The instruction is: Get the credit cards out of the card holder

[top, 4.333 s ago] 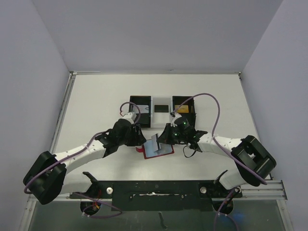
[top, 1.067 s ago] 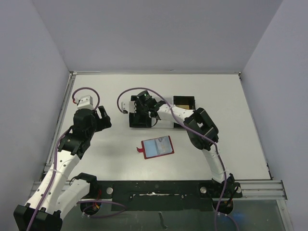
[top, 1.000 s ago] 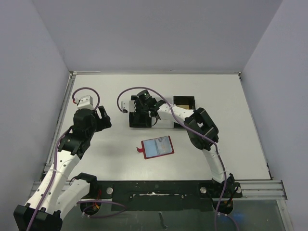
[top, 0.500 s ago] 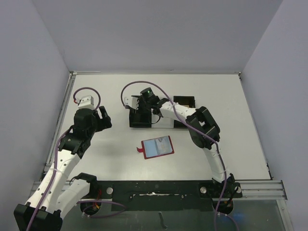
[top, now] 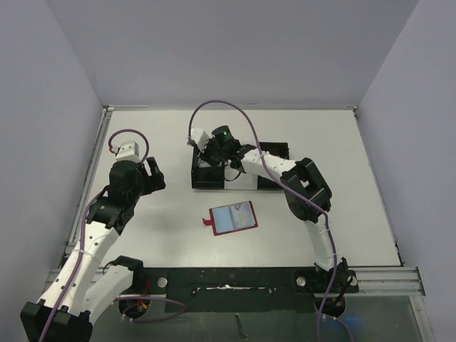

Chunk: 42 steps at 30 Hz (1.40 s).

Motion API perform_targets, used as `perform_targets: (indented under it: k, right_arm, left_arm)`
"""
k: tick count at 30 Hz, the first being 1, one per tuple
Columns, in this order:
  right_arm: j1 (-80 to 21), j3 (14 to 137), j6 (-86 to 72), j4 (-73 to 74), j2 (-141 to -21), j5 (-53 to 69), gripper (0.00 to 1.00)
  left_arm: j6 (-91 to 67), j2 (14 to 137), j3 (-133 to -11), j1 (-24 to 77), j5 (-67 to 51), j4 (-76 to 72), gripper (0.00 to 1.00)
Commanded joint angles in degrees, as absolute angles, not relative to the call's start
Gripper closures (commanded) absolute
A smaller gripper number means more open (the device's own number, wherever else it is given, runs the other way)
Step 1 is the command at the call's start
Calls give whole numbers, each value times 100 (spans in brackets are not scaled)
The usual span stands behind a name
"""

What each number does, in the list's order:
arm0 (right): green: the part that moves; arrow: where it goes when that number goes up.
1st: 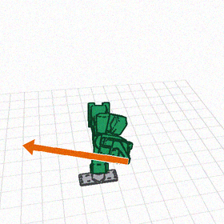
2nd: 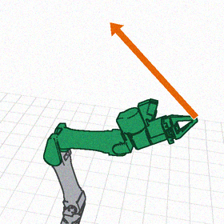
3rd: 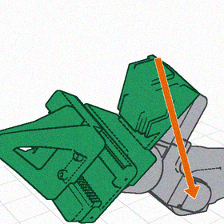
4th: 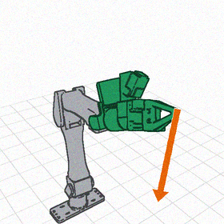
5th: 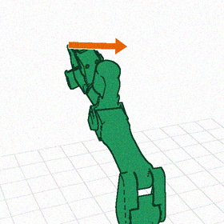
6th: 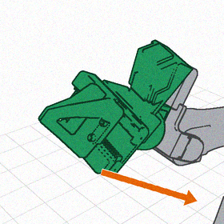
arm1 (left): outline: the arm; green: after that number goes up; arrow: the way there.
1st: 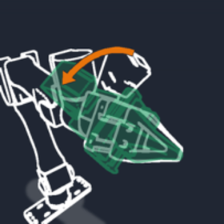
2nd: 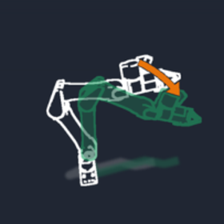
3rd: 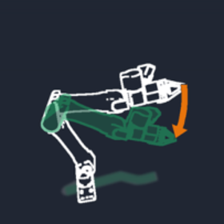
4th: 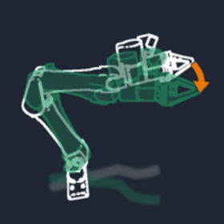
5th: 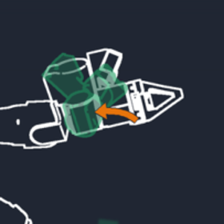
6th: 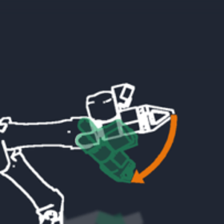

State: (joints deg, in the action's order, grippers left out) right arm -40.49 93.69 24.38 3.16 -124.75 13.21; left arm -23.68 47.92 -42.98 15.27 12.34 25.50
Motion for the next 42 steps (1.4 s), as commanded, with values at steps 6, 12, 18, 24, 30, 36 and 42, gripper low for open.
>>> perform_targets:
  k: [6,12,18,24,30,36,42]
  right_arm:
    - [-4335,9322,1067,-155,-12292,484,90]
    - [-4415,9583,945,280,-12580,142,94]
    - [-4448,9619,658,286,-12710,55,94]
    - [-4434,9685,599,278,-12901,-8,90]
    - [-4416,9776,670,233,-13115,-296,90]
    - [-4412,9741,634,191,-13235,-402,84]
    - [-4412,9623,592,108,-13117,-288,80]
  left_arm:
    - [-2312,4635,-4387,1494,1301,2315,25]
    - [-2312,4654,-4392,1491,1284,2309,25]
    - [-2312,4641,-4389,1487,1301,2309,25]
    - [-2312,4634,-4397,1494,1336,2315,25]
    - [-2318,4601,-4386,1491,1353,2311,25]
    - [-2316,4605,-4384,1484,1354,2303,25]
    - [-2319,4610,-4378,1485,1345,2303,25]
